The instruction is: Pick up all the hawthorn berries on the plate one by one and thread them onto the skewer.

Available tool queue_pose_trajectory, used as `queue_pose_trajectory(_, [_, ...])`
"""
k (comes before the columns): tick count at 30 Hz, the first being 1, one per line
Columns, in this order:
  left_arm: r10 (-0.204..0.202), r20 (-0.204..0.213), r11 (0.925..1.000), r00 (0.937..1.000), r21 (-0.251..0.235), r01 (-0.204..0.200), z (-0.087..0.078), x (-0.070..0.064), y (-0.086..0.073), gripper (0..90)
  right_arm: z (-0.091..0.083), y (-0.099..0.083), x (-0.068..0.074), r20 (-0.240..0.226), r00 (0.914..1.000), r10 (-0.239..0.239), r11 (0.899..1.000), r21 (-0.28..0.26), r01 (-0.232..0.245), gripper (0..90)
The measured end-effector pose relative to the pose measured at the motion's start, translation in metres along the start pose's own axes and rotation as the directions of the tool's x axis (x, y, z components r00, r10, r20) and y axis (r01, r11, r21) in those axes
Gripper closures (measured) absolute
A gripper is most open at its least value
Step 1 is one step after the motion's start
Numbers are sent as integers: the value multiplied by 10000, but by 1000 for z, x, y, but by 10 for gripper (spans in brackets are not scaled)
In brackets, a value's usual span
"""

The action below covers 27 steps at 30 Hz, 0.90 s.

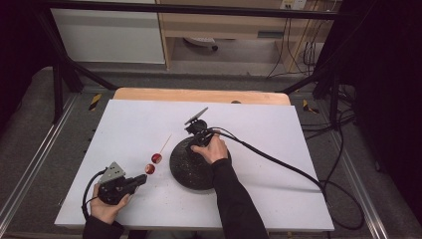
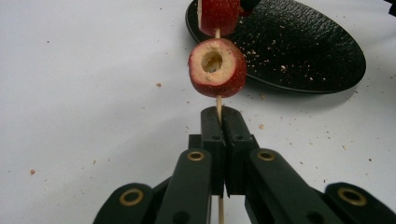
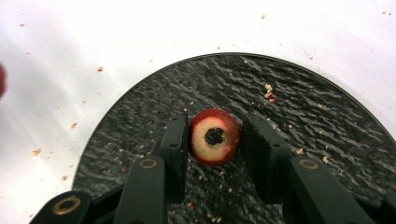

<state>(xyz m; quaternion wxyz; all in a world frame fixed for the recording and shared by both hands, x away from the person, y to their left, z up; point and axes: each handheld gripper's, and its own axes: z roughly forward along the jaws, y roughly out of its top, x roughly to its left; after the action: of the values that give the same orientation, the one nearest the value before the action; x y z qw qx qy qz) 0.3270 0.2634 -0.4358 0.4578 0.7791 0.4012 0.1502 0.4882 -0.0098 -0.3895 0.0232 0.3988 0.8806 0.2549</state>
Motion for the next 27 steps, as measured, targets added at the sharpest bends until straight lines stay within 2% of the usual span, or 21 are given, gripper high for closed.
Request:
queue_pose_trajectory(6, [50,2,10000,10000,-13,-50,0,-2,1,885,-13,-7,0,-65,10000,12,9997,-261,-14,629])
queue_pose_trajectory(9, [81,4,10000,10000,-5,-81,1,-2,1,886,-19,-11,1,-321,9994,161,9981,-582,-180,630])
queue_pose_trajectory(13, [79,28,10000,10000,-9,-79,1,-3,1,886,-27,-18,-1,-374,9990,242,9955,-903,-275,630])
queue_pose_trajectory(21, [134,40,9999,9999,31,-134,3,-5,2,885,-39,-34,-3,-710,9971,278,9843,-1718,-397,630])
queue_pose_trajectory(27, [179,56,9998,9998,9,-179,4,-7,2,885,-45,-48,-4,-974,9947,314,9689,-2413,-542,631])
